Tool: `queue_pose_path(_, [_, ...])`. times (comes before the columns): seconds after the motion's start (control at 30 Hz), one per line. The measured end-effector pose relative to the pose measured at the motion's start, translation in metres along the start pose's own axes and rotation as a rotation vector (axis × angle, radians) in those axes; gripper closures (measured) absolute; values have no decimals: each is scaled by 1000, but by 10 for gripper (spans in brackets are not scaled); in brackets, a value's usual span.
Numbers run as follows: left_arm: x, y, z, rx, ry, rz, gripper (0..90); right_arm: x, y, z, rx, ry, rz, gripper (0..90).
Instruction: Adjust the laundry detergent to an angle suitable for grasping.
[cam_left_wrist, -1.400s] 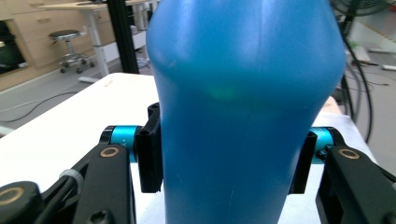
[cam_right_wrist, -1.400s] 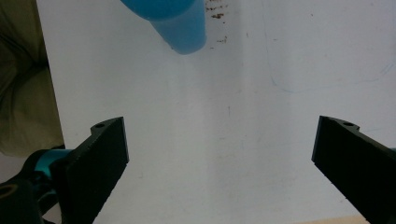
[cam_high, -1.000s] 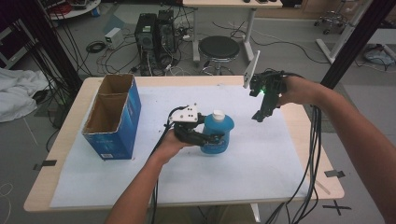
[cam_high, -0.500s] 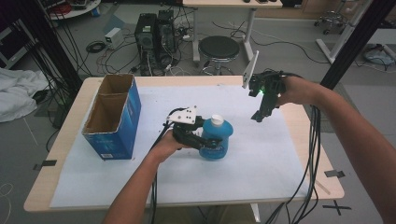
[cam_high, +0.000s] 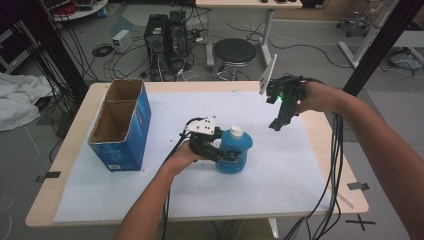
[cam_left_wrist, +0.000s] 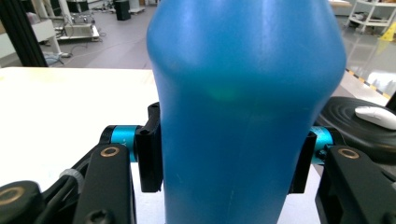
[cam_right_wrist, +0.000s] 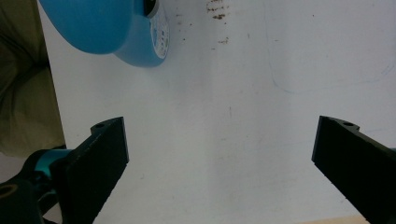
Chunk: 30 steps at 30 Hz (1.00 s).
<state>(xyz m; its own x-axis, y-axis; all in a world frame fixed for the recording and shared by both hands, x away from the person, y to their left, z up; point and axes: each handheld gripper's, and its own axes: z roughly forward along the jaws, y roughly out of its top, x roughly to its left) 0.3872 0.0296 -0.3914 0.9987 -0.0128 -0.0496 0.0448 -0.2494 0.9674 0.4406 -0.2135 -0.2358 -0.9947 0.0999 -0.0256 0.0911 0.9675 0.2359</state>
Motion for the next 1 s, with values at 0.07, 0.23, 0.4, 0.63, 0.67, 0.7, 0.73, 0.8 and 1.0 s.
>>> queue_pose_path(0.07, [1, -3, 2, 7, 5, -12, 449, 0, 0, 0, -1, -2, 0, 27])
queue_pose_path(0.23, [1, -8, 2, 12, 7, -20, 449, 1, -1, -1, 1, -4, 5, 27])
queue_pose_path(0.4, [2, -9, 0, 19, 5, -12, 448, 1, -2, -2, -3, -4, 5, 27])
queue_pose_path(0.63, [0, -10, -4, 28, 13, -20, 445, 2, 0, -1, 1, -4, -2, 27])
queue_pose_path(0.67, [0, -10, -4, 29, 12, -19, 445, 2, 0, -1, 0, -5, 1, 27])
queue_pose_path(0.7, [0, -10, -3, 29, 12, -18, 445, 3, 1, -1, 3, -3, 0, 27])
queue_pose_path(0.73, [1, -10, -3, 28, 12, -19, 444, 2, 1, 0, 4, -4, -9, 27])
queue_pose_path(0.8, [0, -10, -3, 29, 13, -21, 443, 3, 2, 0, 3, -6, -2, 27])
queue_pose_path(1.0, [-1, -9, -3, 32, 25, -24, 434, 3, 1, 0, 16, -12, -6, 27])
